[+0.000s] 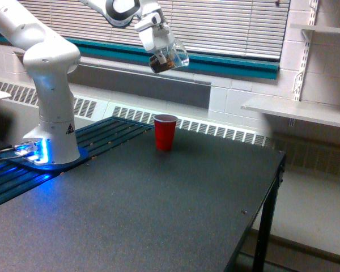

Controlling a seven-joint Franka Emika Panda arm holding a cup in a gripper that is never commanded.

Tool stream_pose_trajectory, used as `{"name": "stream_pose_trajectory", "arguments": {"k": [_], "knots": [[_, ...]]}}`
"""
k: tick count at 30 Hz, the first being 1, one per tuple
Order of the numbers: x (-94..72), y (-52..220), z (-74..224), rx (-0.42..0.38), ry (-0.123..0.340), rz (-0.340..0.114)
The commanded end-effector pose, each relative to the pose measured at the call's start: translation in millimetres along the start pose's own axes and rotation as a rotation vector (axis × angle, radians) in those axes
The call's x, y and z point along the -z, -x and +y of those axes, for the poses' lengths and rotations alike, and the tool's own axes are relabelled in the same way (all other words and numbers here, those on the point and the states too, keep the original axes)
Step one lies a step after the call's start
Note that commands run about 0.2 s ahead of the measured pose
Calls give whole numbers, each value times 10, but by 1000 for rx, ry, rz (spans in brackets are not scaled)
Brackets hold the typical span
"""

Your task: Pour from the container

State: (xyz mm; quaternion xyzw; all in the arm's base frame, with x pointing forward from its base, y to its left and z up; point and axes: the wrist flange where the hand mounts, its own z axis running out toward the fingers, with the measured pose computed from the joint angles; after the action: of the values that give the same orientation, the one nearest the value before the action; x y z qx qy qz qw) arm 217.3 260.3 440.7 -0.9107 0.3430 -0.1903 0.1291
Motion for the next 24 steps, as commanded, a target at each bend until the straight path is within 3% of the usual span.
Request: {"name": "stream_pose_trajectory", "arguments": {"k": [1,12,24], "knots": [[-5,133,7,-60,15,-33],[17,377,67,-90,32,-95],[-84,547,208,-162,80,-139]]}}
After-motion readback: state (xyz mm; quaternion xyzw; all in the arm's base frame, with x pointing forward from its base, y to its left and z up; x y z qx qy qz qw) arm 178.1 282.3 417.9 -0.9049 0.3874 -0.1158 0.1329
